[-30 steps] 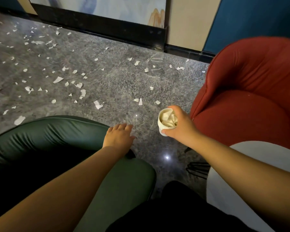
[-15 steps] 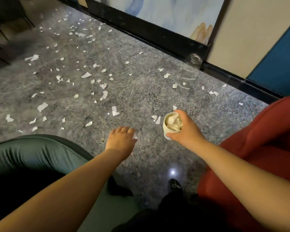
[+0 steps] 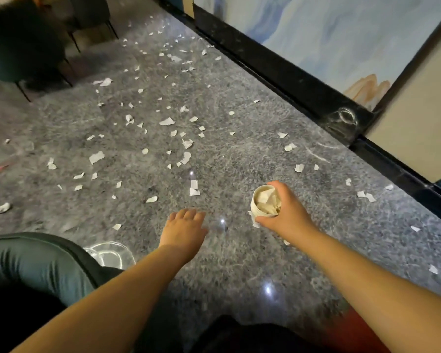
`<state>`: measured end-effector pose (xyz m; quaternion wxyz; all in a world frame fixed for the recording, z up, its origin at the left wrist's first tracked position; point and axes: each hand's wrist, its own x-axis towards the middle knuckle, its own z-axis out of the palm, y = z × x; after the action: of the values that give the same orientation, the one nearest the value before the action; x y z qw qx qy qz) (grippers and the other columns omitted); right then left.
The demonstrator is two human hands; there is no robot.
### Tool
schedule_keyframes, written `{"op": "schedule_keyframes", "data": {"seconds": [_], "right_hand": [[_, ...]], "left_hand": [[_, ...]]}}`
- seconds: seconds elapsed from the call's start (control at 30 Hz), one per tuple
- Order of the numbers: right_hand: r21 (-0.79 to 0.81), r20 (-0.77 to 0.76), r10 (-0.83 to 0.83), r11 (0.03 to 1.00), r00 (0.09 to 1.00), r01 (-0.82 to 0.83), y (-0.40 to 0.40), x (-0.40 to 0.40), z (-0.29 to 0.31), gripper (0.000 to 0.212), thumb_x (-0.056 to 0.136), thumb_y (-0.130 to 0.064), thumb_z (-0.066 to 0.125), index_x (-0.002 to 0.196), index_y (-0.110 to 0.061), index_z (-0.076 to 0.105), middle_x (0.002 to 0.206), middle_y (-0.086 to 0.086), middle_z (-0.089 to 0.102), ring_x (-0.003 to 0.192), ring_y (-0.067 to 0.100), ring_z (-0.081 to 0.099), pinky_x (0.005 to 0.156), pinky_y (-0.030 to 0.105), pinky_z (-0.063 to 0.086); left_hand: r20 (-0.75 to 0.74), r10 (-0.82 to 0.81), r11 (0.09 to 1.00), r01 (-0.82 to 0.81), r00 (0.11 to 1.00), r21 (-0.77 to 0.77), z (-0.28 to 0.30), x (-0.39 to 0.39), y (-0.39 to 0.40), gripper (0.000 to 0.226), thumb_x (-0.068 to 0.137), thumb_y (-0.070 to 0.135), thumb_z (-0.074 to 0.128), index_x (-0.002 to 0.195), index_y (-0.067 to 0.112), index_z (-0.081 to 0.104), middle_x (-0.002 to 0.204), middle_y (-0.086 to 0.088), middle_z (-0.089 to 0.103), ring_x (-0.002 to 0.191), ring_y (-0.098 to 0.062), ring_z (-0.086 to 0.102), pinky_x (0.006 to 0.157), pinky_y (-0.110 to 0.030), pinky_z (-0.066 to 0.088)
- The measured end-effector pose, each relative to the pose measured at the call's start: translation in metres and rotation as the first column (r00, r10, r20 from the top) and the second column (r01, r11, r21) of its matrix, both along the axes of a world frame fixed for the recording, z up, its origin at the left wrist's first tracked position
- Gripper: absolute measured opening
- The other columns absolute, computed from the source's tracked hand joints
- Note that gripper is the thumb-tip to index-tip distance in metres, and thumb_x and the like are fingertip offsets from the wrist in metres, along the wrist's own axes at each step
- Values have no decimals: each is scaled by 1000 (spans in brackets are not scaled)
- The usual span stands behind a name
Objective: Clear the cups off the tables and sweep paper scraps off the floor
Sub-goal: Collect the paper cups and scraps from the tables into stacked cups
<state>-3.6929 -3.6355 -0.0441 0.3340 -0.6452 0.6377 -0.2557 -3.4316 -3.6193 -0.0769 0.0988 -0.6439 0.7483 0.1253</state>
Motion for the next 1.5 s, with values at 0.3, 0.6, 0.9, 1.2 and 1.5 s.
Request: {"op": "schedule_keyframes", "data": {"seconds": [0.3,0.6,0.9,1.2,1.5], "right_hand": [[-3,-26,168,986,985,-169,-171,93,2,84,66,-27,86,134,-31,38,124,-2,49,101,11,46,80,23,36],[-7,5,214,977,977,-214,-327,162,8,85,66,-27,86,134,-33,36,124,-5,48,104,12,48,80,22,37],[-26,28,263,965,964,-263,-513,217,-8,85,65,-26,86,134,-32,38,117,-11,46,103,11,47,77,23,36],[19,7,406,914,914,-406,-718,283,-3,84,68,-26,85,136,-31,36,128,-3,47,107,13,46,83,26,39],[46,-51,506,862,861,-505,-849,398,-8,86,65,-35,84,133,-40,33,128,-5,48,102,12,47,84,32,45]], "left_hand": [[6,195,981,-195,981,-10,-1,95,-121,51,101,47,38,147,26,35,150,2,40,141,-21,30,115,-40,24],[-18,308,951,-308,951,-5,8,165,-265,49,99,48,40,144,27,40,148,2,43,139,-22,33,112,-40,26],[6,347,937,-347,938,-50,3,208,-427,52,100,48,38,147,27,33,151,2,39,141,-22,29,113,-40,26],[-3,465,884,-464,886,-55,14,259,-606,50,99,49,38,145,27,37,148,3,42,139,-22,34,111,-40,27],[11,575,818,-574,818,-19,6,355,-693,47,99,49,38,141,29,40,146,4,44,138,-21,35,110,-40,28]]}}
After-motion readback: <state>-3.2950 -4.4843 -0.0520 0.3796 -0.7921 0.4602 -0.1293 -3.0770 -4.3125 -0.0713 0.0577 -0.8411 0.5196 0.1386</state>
